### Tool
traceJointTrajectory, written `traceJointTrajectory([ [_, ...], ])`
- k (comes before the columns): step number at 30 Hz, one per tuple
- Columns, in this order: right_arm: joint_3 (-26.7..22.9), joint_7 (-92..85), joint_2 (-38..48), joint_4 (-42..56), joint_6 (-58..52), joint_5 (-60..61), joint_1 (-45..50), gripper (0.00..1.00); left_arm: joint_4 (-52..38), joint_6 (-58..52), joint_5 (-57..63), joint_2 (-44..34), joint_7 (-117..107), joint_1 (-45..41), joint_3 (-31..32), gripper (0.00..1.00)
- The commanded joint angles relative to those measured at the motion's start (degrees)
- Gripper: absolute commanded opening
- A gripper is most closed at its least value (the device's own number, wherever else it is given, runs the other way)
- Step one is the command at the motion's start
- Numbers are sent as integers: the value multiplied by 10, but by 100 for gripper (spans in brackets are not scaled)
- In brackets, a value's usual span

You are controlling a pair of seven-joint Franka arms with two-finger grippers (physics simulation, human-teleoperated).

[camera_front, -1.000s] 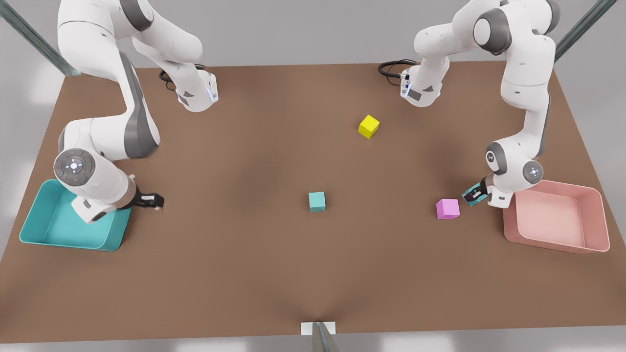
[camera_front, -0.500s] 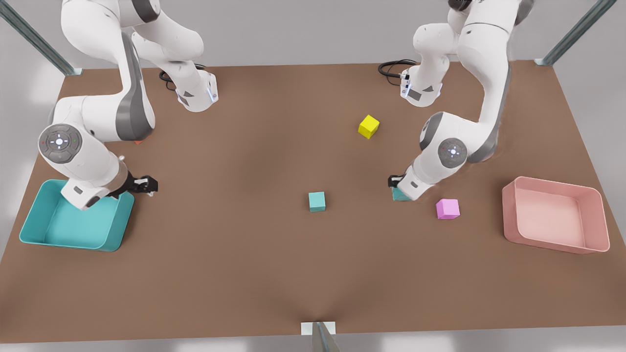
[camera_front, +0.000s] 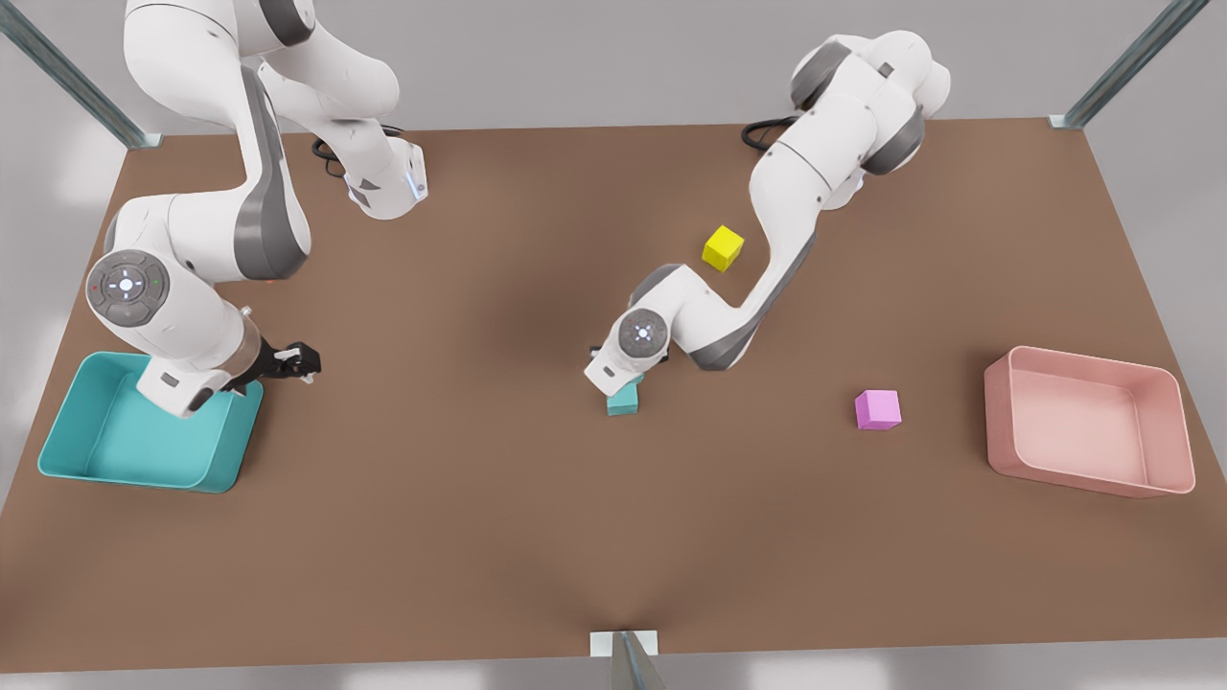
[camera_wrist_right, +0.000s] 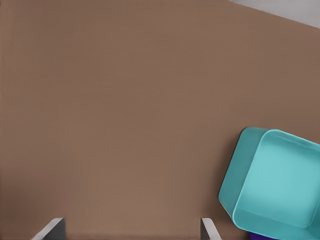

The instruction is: Stack the two blue cubes on top of each other

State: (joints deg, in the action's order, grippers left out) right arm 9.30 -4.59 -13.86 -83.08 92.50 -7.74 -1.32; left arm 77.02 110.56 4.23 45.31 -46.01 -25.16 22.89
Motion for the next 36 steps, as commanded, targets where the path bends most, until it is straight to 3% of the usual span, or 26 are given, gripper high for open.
traceJointTrajectory([
  [1,0,-38,0,0,0,2,0,100,0,-3,2,-1,-138,5,0,58],
  [18,0,-37,-6,2,0,1,1,100,3,113,42,18,-138,1,0,59],
  [19,0,-37,-7,1,0,1,1,100,3,113,42,19,-138,1,0,61],
  [20,0,-37,-7,2,2,1,1,100,3,113,42,19,-138,1,0,86],
  [21,0,-37,-7,1,2,1,1,100,3,114,42,20,-138,1,0,100],
  [30,0,-37,-7,1,2,1,1,100,6,91,40,12,-140,4,0,100],
  [35,0,-37,-8,2,3,-1,1,100,-1,5,24,-25,-140,10,15,100],
  [36,0,-37,-7,3,3,-1,1,100,-16,-57,20,-41,-138,10,15,100],
])
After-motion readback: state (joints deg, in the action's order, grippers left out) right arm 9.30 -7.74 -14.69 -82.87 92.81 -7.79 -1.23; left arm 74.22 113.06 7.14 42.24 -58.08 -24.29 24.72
